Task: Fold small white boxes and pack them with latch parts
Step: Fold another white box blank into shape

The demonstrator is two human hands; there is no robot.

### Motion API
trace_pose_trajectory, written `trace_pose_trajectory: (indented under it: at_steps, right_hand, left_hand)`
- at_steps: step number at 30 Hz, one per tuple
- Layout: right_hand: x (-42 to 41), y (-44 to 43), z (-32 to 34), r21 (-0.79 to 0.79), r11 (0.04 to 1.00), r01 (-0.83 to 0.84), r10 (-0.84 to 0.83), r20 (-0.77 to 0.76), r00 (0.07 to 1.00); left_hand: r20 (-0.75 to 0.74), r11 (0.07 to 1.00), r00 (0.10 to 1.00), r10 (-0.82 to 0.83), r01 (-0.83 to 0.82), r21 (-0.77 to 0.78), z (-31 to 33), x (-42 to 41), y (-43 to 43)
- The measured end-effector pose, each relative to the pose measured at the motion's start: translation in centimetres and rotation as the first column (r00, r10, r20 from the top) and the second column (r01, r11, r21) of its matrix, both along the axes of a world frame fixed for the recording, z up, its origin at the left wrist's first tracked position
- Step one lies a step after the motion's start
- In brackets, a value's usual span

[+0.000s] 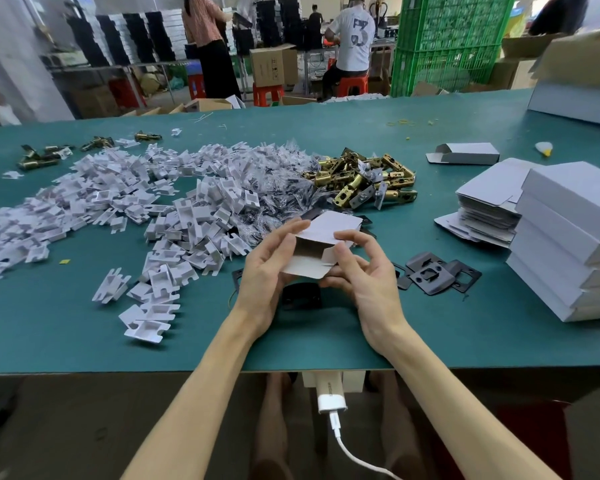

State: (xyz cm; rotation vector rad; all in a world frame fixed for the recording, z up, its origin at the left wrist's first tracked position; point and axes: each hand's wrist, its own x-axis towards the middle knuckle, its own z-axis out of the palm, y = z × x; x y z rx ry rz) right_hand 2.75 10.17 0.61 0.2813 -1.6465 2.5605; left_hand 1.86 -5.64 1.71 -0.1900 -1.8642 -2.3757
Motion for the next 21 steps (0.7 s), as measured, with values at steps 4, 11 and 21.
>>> trace_pose_trajectory:
  at_steps: [4, 11, 21]
  right_hand:
    - [0.2, 0.0, 0.0, 0.026, 0.998, -0.063, 0.063, -0.011, 0.998]
    - [0.1, 0.3, 0.1, 0.006, 1.0, -0.018, 0.018, 0.027, 0.999]
    - [0.1, 0.4, 0.1, 0.046, 0.999, -0.006, 0.005, 0.026, 1.0]
  left_hand:
    - [0.025, 0.995, 0.999, -0.037, 0.035, 0.096, 0.2, 0.4, -0.3]
    - [0.097, 0.978, 0.979, -0.177, 0.164, 0.127, 0.1, 0.3, -0.4]
    - [0.086, 0.987, 0.984, -0.157, 0.154, 0.034, -0.8, 0.0, -0.4]
